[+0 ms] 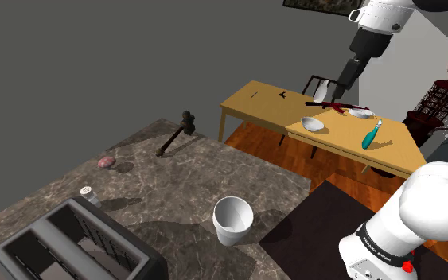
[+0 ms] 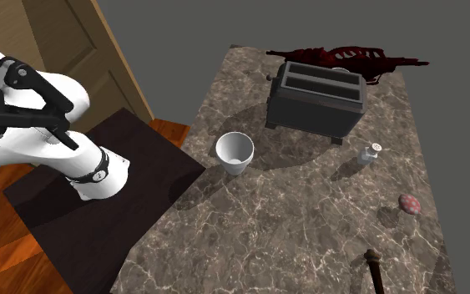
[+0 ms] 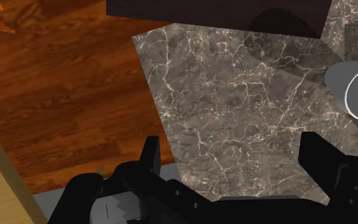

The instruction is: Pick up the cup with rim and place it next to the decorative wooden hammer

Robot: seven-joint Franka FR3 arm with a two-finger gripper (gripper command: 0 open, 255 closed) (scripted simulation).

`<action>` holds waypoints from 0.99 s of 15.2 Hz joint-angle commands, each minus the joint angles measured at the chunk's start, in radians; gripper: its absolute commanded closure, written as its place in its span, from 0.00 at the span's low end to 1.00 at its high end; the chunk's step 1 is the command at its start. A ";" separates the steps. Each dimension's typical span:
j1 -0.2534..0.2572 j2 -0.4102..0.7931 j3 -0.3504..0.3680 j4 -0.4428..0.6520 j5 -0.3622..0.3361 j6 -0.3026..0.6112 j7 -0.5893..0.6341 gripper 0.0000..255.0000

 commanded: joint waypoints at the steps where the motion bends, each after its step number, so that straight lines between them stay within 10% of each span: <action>1: 0.000 0.000 0.000 0.000 0.000 0.000 0.000 0.00; 15: 0.092 0.071 0.208 -0.297 0.170 0.349 0.210 0.00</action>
